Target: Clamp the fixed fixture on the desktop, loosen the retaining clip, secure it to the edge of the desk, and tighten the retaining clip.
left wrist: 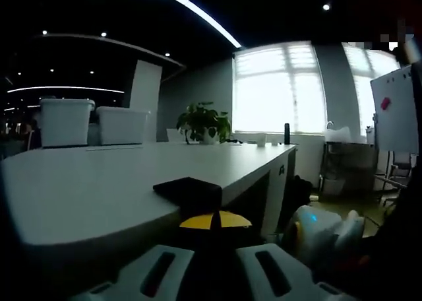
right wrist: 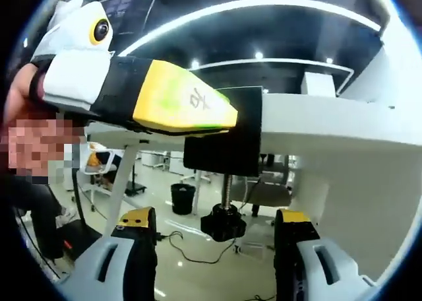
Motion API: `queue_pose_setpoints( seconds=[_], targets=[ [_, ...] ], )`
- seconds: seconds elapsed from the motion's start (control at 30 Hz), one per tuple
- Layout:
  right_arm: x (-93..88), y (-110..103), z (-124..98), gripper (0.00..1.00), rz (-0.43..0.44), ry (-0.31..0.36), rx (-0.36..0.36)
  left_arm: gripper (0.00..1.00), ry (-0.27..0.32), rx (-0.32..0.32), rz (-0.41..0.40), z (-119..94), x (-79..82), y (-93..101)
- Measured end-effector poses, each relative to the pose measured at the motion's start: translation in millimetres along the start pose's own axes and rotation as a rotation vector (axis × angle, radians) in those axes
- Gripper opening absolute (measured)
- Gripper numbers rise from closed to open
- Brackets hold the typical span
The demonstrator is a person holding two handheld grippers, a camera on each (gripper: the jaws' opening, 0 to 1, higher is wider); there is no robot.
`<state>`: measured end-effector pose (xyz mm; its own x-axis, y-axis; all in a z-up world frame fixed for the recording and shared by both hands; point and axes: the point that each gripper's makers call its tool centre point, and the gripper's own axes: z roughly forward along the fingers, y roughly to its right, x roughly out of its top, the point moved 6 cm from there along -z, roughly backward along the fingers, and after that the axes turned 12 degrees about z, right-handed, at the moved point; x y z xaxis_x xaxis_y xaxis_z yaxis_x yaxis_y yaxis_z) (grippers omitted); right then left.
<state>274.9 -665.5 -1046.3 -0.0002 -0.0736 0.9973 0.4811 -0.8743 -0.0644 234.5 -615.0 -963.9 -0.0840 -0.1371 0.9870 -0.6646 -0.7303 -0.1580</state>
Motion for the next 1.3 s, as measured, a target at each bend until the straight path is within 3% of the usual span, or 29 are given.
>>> queue_pose_setpoints(
  seconds=[0.1, 0.2, 0.47, 0.57, 0.63, 0.8, 0.97, 1.13, 1.3],
  targets=[
    [5.6, 1, -8, 0.59, -0.027, 0.055, -0.075, 0.01, 0.009, -0.010, -0.018, 0, -0.7, -1.6],
    [-1.9, -5, -3, 0.59, -0.094, 0.010, -0.078, 0.01, 0.013, -0.018, -0.012, -1, -0.7, -1.6],
    [-1.4, -10, 3, 0.59, -0.058, 0.005, -0.084, 0.01, 0.020, -0.031, -0.013, -1, -1.2, -3.1],
    [-1.7, -9, 6, 0.58, 0.031, 0.003, -0.101, 0.01, 0.023, -0.030, -0.019, -1, -1.5, -3.5],
    [-3.7, -7, 11, 0.58, 0.035, -0.001, -0.097, 0.01, 0.023, -0.032, -0.021, 0, -2.3, -4.9],
    [-5.3, -5, 10, 0.43, -0.006, -0.012, -0.108, 0.01, 0.024, -0.032, -0.016, 1, -3.6, -6.8],
    [-5.3, -6, 10, 0.44, -0.005, -0.013, -0.101, 0.01, 0.029, -0.029, -0.017, 1, -5.2, -7.6],
    [-9.3, -7, 12, 0.28, -0.045, -0.028, -0.092, 0.01, 0.026, -0.028, -0.017, 1, -6.0, -8.2],
    [-7.8, -7, 11, 0.26, -0.037, -0.025, -0.090, 0.01, 0.024, -0.029, -0.014, 2, -6.6, -7.8]
  ],
)
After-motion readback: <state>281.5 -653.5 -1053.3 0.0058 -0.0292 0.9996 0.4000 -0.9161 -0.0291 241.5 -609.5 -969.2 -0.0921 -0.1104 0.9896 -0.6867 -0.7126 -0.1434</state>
